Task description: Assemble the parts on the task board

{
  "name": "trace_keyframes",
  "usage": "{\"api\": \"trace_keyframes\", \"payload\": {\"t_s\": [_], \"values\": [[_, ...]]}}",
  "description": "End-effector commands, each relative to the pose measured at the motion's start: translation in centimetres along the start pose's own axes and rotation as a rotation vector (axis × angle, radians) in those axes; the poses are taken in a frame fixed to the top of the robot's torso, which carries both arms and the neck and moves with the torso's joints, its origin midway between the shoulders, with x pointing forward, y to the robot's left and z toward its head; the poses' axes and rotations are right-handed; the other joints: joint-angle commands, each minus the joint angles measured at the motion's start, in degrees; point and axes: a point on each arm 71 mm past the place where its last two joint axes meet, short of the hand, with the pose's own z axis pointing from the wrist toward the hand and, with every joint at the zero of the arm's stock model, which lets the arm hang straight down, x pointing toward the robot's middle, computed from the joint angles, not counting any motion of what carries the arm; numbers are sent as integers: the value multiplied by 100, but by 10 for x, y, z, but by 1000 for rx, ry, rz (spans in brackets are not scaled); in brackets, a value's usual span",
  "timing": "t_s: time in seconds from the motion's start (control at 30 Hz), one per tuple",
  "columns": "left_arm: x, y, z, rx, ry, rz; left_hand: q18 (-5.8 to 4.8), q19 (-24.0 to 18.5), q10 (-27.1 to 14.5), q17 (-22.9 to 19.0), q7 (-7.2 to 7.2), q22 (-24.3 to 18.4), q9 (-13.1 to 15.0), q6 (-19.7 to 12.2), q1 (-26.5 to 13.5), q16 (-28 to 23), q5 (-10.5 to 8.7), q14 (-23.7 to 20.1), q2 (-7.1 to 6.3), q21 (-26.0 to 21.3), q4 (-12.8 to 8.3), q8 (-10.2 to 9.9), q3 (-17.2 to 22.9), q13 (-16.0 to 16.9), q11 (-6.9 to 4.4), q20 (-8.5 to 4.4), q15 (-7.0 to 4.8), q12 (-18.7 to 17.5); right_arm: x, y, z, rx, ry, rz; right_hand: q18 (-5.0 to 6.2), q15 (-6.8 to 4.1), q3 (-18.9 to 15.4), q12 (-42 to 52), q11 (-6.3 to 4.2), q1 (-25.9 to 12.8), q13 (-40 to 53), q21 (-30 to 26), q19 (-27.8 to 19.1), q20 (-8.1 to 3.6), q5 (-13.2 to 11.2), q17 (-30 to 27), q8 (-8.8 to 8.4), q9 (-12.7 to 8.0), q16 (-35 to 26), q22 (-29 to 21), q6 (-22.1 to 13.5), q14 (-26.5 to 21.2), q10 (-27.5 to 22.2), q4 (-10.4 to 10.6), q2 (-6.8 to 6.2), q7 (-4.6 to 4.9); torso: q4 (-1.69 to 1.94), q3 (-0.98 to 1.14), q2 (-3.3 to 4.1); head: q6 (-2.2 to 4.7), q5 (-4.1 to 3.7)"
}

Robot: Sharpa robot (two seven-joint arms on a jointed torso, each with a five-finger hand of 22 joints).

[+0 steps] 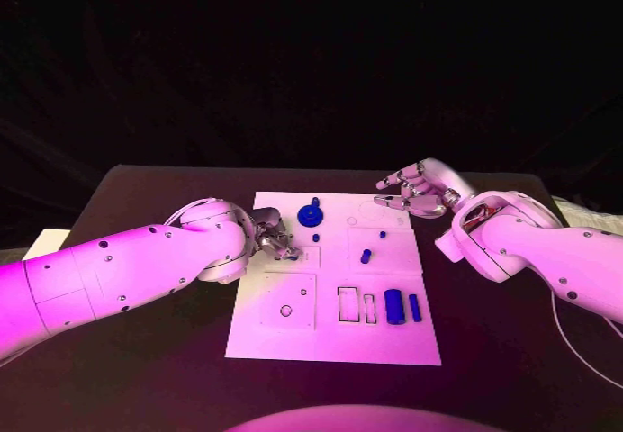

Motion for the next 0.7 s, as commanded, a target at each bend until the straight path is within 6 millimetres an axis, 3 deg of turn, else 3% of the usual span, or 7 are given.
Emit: {"api": "trace_keyframes", "payload": {"t_s": [0.03,0.7], "values": [[7,5,2,-48,85,16,-67,96,37,1505,-149,466,-10,203,-20,17,29,595,35,-2,-270,-28,286,4,0,-22,-28,20,2,1,0,-11,15,-2,62,-25,-18,-33,-18,26,-9,-39,-37,0,45,522,-14,-8,-22,-6,29,393,-36,21,48,1,6,-1,1,-9,-2],[3,-1,6,-51,77,17,-71,104,57,1505,-168,484,-13,270,-196,17,27,595,54,4,-221,-32,219,11,-13,-28,-34,19,3,1,1,-13,19,-1,64,-26,-13,-44,-18,57,-31,-51,-38,-2,203,518,-15,-10,-30,-20,26,393,-42,20,49,3,3,-9,2,-30,-8]]}}
